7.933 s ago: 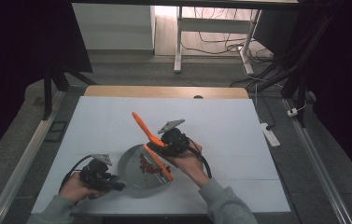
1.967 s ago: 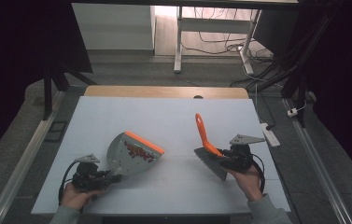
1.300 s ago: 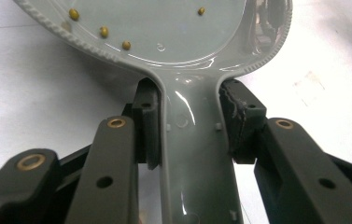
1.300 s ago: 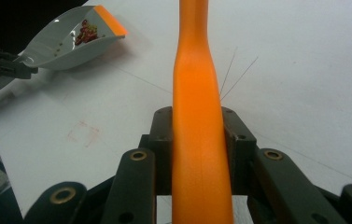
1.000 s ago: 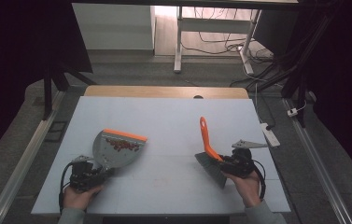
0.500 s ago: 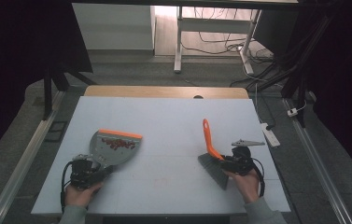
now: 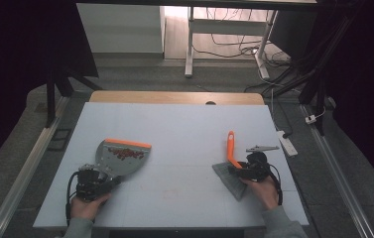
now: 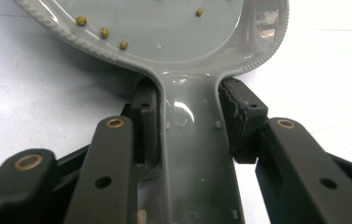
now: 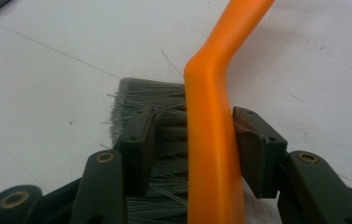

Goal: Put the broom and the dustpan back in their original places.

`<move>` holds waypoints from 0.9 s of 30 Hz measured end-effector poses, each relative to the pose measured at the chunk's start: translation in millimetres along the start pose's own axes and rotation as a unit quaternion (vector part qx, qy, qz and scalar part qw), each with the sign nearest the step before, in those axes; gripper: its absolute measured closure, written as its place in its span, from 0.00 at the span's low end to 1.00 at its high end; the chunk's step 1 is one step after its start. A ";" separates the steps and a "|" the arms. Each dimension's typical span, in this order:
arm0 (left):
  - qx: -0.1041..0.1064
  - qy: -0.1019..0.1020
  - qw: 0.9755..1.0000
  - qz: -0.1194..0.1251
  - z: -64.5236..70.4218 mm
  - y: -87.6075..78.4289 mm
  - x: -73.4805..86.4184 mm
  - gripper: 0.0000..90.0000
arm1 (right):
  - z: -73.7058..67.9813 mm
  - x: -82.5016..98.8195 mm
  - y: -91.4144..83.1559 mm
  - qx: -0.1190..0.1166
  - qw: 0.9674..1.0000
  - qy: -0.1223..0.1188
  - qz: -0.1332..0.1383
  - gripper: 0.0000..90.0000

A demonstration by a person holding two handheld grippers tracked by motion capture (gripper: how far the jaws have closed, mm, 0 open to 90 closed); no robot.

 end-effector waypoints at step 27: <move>0.016 0.103 0.992 0.066 11.2 -30.5 -7.6 0.42 | -18.6 2.6 -21.9 -0.018 0.991 -0.127 0.025 0.55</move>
Point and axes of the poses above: each handheld gripper's, and its own axes: y roughly forward along the jaws, x roughly out of its underside, z roughly to its right, the point moved 7 cm from there along y, roughly forward along the jaws, and after that the axes turned 9 degrees about -x, right-handed, at the moved point
